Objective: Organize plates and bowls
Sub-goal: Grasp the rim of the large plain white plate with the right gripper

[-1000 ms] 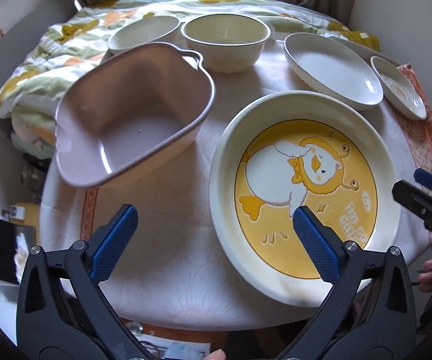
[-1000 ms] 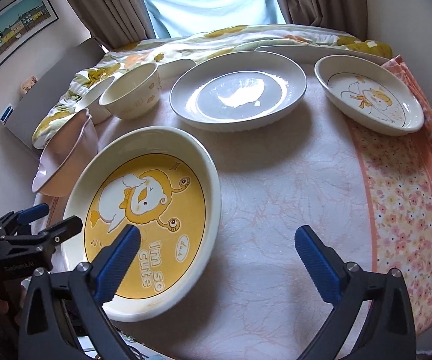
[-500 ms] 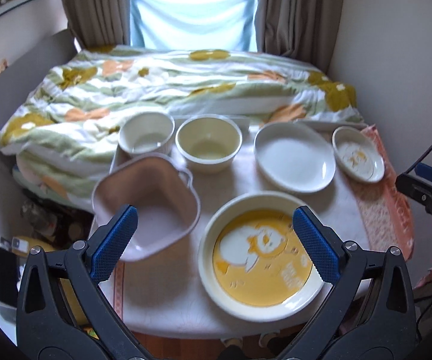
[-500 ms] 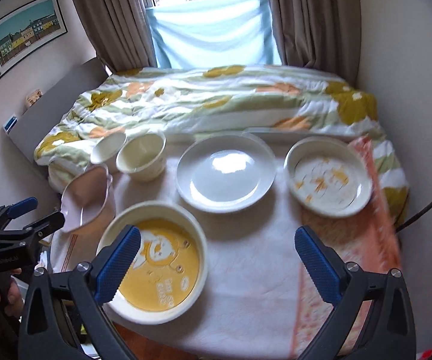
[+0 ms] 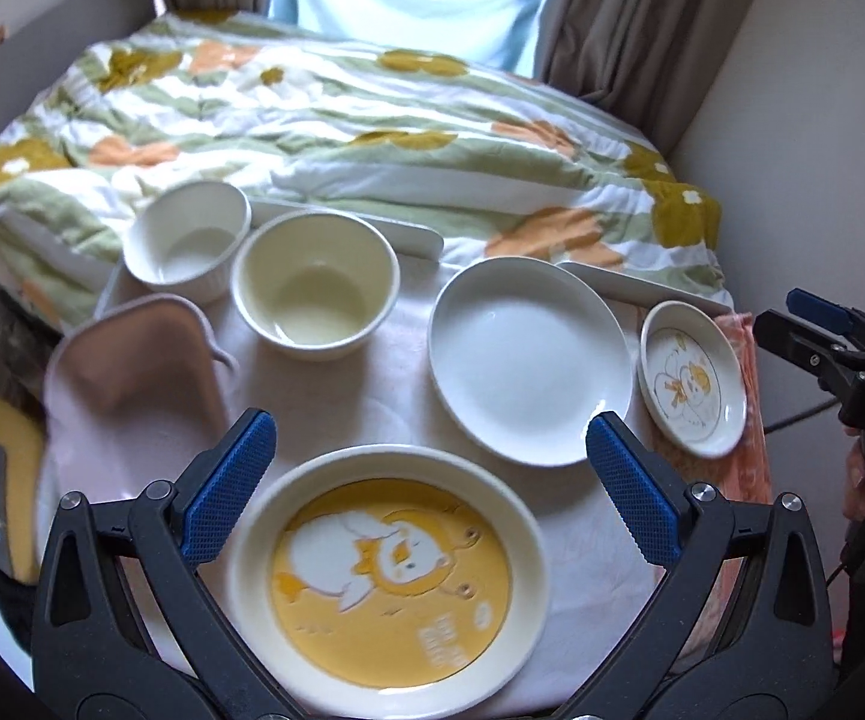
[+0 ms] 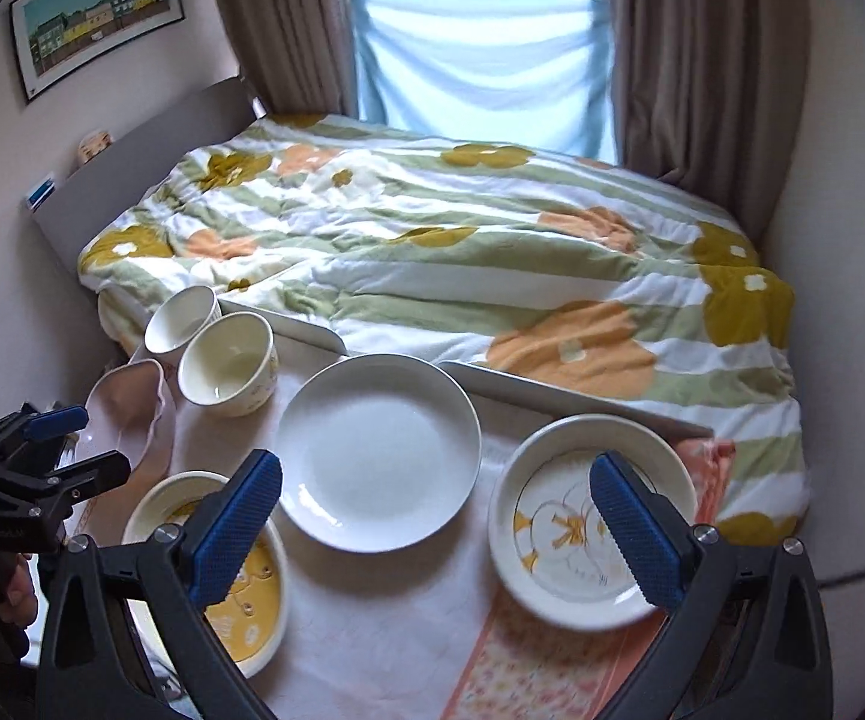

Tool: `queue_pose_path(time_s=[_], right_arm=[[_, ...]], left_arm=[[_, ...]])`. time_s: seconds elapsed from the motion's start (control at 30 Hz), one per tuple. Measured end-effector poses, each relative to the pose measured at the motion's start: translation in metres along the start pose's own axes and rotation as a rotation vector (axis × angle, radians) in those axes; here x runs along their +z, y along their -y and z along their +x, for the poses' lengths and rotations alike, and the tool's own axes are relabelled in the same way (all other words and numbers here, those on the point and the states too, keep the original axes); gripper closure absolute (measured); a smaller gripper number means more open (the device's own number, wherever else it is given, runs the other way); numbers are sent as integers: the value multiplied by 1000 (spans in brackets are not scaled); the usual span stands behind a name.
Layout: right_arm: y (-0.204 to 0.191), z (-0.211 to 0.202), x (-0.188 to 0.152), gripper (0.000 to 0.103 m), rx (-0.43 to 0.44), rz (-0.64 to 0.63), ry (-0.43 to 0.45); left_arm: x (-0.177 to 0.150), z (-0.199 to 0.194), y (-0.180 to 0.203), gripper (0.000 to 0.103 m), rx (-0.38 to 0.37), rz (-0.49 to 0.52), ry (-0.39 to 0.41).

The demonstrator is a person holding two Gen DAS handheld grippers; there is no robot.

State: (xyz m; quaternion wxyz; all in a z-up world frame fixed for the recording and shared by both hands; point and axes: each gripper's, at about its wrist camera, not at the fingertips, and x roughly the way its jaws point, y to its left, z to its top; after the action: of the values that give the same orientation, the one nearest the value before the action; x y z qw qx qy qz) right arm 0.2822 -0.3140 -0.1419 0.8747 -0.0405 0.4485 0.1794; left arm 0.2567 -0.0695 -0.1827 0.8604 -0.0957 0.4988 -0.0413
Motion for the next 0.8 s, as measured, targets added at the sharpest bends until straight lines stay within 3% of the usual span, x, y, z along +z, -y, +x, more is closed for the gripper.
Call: queue_pose_path(time_s=[0.17, 0.3, 0.43, 0.53, 0.8], right_arm=[[29, 64, 10, 3, 104, -65, -93], [39, 114, 6, 23, 188, -121, -186], [41, 151, -2, 44, 253, -157, -268], [44, 165, -5, 53, 286, -170, -299], [44, 180, -8, 60, 349, -215, -324]], left_arm=[[7, 59, 11, 0, 27, -128, -82], [6, 97, 17, 3, 61, -171, -131], [2, 121, 17, 15, 88, -194, -174], [-2, 133, 17, 22, 101, -206, -203], [-8, 148, 20, 47, 133, -194, -246]])
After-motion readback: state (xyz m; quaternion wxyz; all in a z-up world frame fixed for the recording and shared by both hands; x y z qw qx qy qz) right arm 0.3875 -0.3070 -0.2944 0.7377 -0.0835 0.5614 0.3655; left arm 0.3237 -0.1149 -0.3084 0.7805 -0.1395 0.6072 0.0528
